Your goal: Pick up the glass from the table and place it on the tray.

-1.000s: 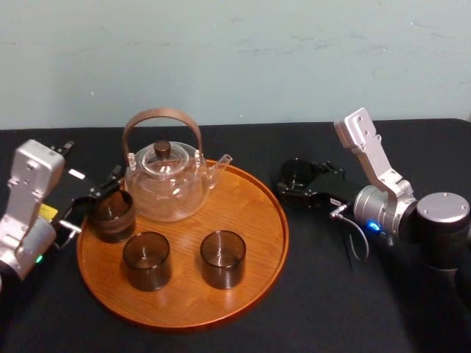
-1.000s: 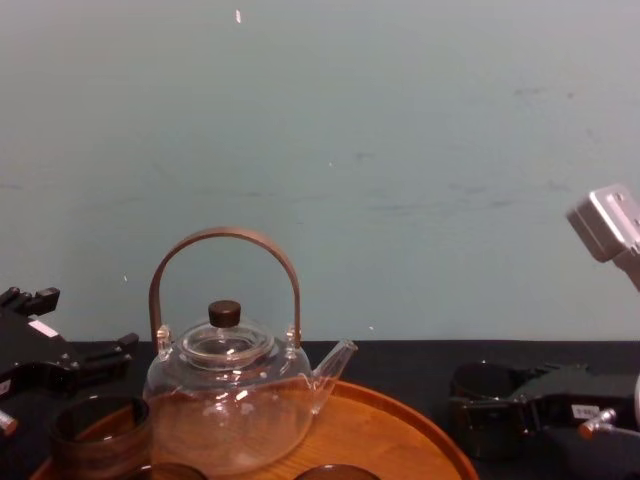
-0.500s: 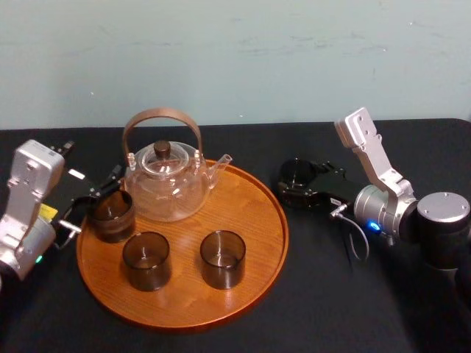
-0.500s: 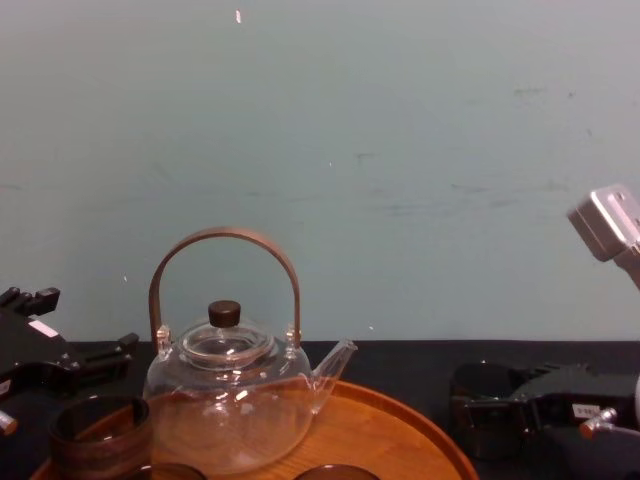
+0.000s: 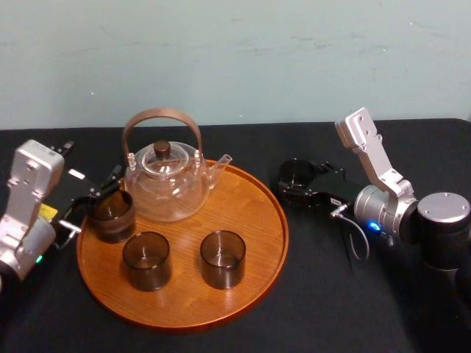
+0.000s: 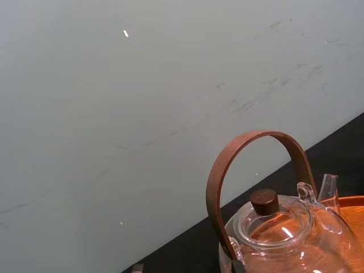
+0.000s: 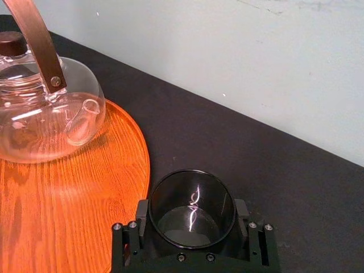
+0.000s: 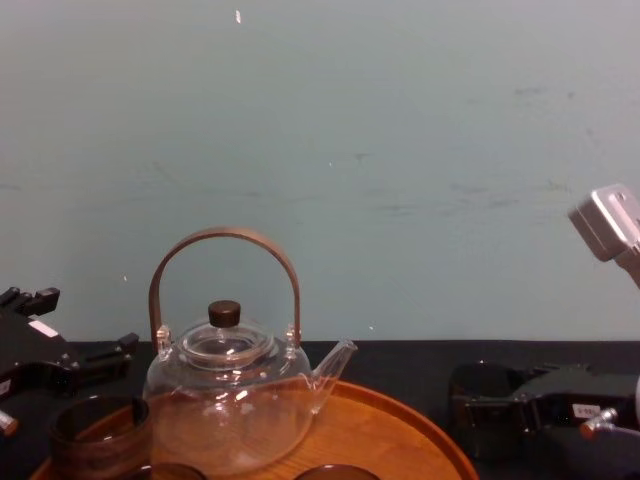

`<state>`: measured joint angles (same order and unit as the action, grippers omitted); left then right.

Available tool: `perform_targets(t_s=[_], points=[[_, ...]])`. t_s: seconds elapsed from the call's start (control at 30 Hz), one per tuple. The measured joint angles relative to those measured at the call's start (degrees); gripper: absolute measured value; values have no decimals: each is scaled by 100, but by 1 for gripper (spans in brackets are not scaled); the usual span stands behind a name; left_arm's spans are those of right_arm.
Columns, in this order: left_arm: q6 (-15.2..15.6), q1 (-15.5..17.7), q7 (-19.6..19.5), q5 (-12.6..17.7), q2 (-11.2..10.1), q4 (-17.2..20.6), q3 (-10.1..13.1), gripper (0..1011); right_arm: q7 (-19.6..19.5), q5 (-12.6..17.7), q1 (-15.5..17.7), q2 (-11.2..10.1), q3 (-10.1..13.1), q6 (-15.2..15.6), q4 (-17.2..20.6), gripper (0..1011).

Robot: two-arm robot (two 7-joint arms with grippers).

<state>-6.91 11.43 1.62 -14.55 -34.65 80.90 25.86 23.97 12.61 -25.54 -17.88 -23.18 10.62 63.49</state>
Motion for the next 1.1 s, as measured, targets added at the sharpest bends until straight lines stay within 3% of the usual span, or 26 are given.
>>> perform_targets(t_s=[0.37, 0.83, 1.1], points=[[0, 0, 0, 0, 0, 0, 0, 1001, 44, 43, 55, -36, 30, 8, 109, 900], [0, 0, 0, 0, 0, 0, 0, 1001, 224, 366, 446, -548, 276, 167, 1381, 900], [0, 0, 0, 0, 0, 0, 0, 1001, 404, 454, 471, -758, 179, 154, 1802, 900]])
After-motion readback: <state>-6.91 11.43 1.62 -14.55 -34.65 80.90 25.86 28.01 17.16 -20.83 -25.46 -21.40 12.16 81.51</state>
